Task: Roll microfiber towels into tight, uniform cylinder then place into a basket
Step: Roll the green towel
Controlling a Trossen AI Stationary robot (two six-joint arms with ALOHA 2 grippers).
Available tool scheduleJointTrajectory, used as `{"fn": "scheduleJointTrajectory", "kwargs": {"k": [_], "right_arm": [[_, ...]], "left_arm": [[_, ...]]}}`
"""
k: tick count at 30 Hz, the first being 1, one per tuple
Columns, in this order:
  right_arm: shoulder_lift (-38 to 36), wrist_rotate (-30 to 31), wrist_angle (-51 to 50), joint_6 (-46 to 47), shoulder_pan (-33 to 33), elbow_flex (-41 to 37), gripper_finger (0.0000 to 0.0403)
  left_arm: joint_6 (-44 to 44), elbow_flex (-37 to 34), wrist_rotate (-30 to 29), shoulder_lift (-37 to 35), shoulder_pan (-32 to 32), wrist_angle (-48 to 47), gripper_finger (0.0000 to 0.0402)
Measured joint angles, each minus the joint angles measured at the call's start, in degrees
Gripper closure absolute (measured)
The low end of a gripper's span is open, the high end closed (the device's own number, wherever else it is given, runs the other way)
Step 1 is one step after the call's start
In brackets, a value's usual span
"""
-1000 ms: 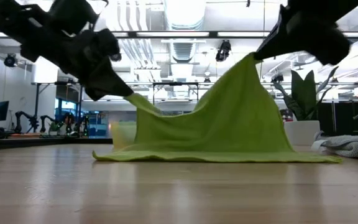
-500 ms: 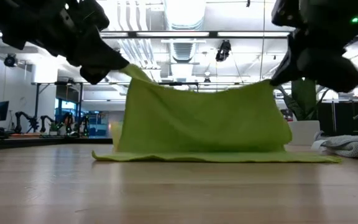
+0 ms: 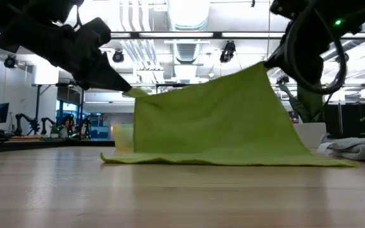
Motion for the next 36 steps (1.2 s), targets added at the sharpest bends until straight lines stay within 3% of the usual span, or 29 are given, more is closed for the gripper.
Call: {"fn": "scheduleJointTrajectory", "kwargs": {"k": [5, 11, 23, 31, 36], "right_arm": [[0.0, -8.9, 1.2, -0.4, -0.3, 0.0, 0.0394], [0.0, -19.1, 8.3, -3.4, 2.7, -0.6, 0.0394], [0.0, -21.4, 13.7, -6.0, 8.1, -1.0, 0.0394], [0.0, -30.8, 15.2, -6.0, 11.0, -1.1, 0.0394], [0.0, -31.3, 16.6, -5.5, 12.5, -1.9, 0.0394]], "left_arm": [[-1.9, 0.0, 6.5, 0.0, -0.7, 2.1, 0.0401], [-5.5, -0.1, 7.5, 4.1, -3.7, 2.7, 0.0401], [-8.0, 1.3, 7.6, 17.6, -9.9, 10.3, 0.0401], [-9.3, 1.2, 7.5, 16.8, -11.7, 10.1, 0.0401], [-10.0, 1.1, 7.5, 16.3, -13.4, 9.4, 0.0401]]}}
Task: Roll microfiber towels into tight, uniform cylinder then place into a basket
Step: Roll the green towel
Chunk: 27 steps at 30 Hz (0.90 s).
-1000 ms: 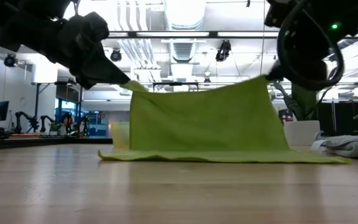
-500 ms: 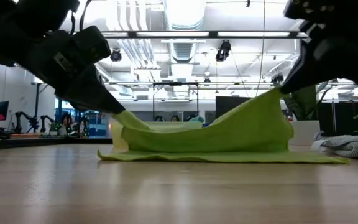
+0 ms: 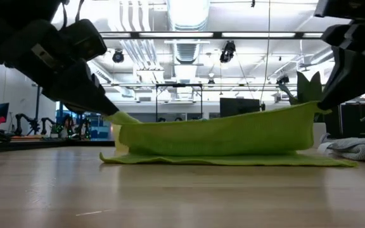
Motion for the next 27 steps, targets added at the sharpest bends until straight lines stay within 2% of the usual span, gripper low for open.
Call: {"fn": "scheduleJointTrajectory", "kwargs": {"k": [10, 19, 23, 27], "right_arm": [[0.0, -0.4, 9.3, -1.3, 0.2, -4.5, 0.0394], [0.0, -3.6, 14.8, -1.3, 0.3, -7.3, 0.0393], [0.0, -5.8, 17.0, -1.8, 0.3, -7.7, 0.0378], [0.0, -6.4, 18.2, -1.9, 0.5, -7.7, 0.0346]], "left_arm": [[-2.4, -0.3, -0.9, 3.1, -0.3, -0.5, 0.0401], [-2.8, 0.2, -0.4, 6.3, -0.3, 0.8, 0.0401], [-0.6, 0.4, -0.1, 6.4, -0.5, 0.8, 0.0401], [3.5, 0.5, -0.1, 6.4, -0.8, 3.1, 0.0387]]}}
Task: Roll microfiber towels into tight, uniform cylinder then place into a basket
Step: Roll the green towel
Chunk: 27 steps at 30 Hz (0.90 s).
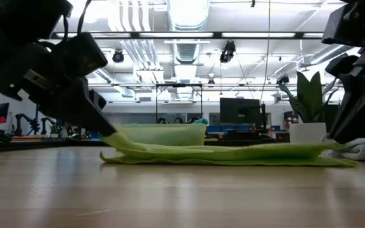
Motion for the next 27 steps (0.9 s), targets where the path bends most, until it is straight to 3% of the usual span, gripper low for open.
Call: {"fn": "scheduleJointTrajectory", "kwargs": {"k": [10, 19, 22, 27], "right_arm": [[0.0, 0.0, 0.8, 0.5, 0.0, -0.1, 0.0261], [0.0, 0.2, 1.1, 0.4, 0.0, -1.4, 0.0248], [0.0, -1.2, 1.1, -1.2, 0.0, -2.6, 0.0245], [0.0, -1.8, 1.3, -6.4, 0.8, -3.2, 0.0243]], "left_arm": [[7.8, 0.0, 0.0, 0.8, -1.9, 3.0, 0.032], [9.2, -0.4, -1.0, -1.6, -3.6, -1.1, 0.0305], [16.7, -0.5, -2.6, -1.8, -5.2, -1.4, 0.0305], [36.5, 0.1, -5.2, -0.3, -9.5, 1.2, 0.031]]}}
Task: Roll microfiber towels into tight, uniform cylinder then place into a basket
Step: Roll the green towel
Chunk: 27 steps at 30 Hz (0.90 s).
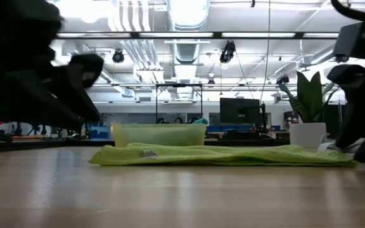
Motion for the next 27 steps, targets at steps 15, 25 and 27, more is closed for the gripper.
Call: {"fn": "scheduleJointTrajectory", "kwargs": {"k": [15, 25, 27], "right_arm": [[0.0, -0.7, 2.9, -25.8, 2.3, 0.0, 0.0243], [-0.2, -2.3, 3.7, -30.3, -1.1, -1.3, 0.0243], [-0.4, -4.7, 4.8, -30.4, -2.3, -1.8, 0.0243]], "left_arm": [[12.6, 12.8, -12.9, 12.8, -3.1, -10.0, 0.0325], [4.2, 20.4, -9.9, 12.0, -1.0, -25.9, 0.0325], [4.1, 20.4, -9.0, 11.9, -0.7, -25.8, 0.0325]]}}
